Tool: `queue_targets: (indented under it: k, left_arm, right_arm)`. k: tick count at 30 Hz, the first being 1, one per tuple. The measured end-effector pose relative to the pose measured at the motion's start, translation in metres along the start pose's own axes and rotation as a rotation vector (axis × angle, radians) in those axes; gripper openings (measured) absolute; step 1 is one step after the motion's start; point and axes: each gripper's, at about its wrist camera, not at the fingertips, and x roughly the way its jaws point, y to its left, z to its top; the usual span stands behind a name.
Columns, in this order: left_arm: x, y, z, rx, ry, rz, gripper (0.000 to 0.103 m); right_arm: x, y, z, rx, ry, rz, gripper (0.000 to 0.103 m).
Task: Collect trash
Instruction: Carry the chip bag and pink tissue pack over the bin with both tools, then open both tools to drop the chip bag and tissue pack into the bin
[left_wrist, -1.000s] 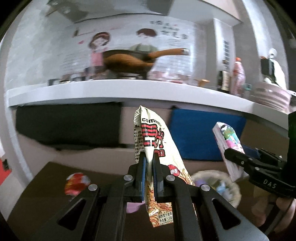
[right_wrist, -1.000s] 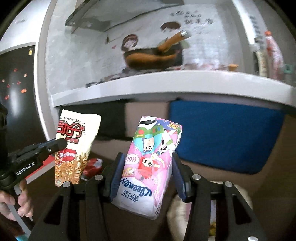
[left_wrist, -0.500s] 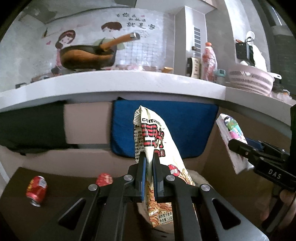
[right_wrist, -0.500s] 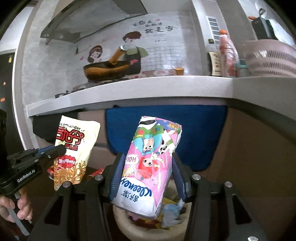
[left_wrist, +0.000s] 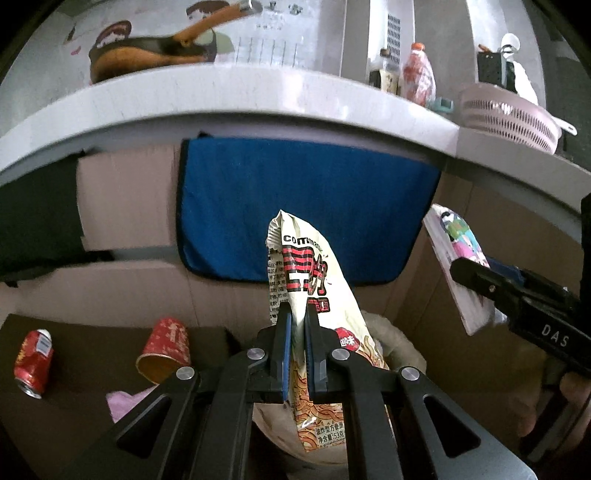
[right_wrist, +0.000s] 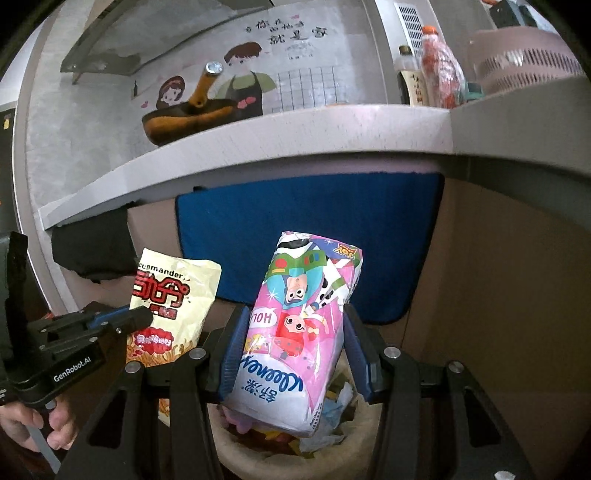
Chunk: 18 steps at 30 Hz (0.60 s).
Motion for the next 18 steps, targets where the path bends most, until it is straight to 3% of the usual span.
queue_targets:
  k: [12,15,16,17,18]
  left_arm:
    - [0.074,0.022,-0.018,-0.090,0.169,-0.107,0.007]
    - [0.101,0.030,-0.026,-0.113,0.262,-0.178,0.022]
    - [0.104,0.033,-0.026,-0.127,0.274,-0.189,0.038]
    - [0.107,0.040,-0.026,-0.160,0.277,-0.207,0.046]
    - [0.107,0.045,-0.025,-0.180,0.272,-0.212,0.046]
  right_arm:
    - [0.051,-0.022,-0.024,0.068,0.102,0.009,0.047]
    - [0.067,-0.031,-0.035,0.105,0.134,0.013,0.053]
    - [0.074,-0.036,-0.039,0.127,0.158,0.017,0.054]
    - [0.079,-0.039,-0.043,0.143,0.174,0.020,0.054]
    - [0.082,-0.043,-0.047,0.166,0.186,0.021,0.054]
